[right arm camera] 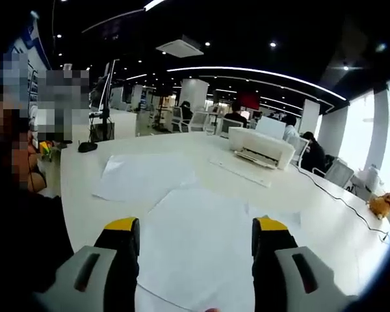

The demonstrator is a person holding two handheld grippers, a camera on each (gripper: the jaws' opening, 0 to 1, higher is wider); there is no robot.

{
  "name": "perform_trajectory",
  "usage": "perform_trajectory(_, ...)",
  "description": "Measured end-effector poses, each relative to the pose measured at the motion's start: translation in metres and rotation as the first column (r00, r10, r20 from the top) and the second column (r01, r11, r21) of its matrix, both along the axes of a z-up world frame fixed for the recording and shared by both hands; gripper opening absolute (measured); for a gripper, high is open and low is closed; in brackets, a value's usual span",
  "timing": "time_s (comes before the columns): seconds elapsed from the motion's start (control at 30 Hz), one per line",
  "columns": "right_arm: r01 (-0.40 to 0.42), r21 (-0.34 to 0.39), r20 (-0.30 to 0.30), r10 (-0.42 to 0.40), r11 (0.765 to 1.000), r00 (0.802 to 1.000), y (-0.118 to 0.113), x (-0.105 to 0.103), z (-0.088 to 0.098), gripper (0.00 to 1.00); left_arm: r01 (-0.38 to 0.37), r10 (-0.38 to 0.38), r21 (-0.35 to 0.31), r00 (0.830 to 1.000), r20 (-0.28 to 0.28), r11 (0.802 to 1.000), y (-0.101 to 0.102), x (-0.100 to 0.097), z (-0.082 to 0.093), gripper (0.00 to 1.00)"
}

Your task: Organize the stack of printing papers by aligning and flattening the scattered papers on the table

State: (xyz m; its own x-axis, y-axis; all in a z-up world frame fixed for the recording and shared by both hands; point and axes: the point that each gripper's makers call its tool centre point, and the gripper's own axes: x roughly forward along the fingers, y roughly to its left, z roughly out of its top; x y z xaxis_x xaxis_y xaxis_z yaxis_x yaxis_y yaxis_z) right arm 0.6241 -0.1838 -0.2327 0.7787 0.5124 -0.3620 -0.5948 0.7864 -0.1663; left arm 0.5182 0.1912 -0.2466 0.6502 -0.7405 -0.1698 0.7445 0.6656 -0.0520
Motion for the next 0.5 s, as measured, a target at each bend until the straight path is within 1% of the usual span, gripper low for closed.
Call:
perform_trajectory(0.27,-0.003,-0.008,0.006,0.003,1.000,1.000,0.0023,-0.0003,0.0035,0.65,0.008,-0.008,0.002,1.000,-0.001,1.000,0.0001,-0.0014,-0.0018,0.60)
perform_trajectory(0.3,-0.002,-0.009,0.008,0.002,1.000,1.000,0.0067,-0.0032,0.0040,0.65,0.007,-0.007,0.002,1.000,-0.001,1.000,0.0001,-0.0013,-0.0018,0.60)
perform_trajectory(0.5,-0.009,-0.013,0.004,0.009,1.000,1.000,0.0082,0.0010,0.0025,0.65,0.006,-0.006,0.001,1.000,-0.004,1.000,0.0004,-0.0009,-0.0030,0.60)
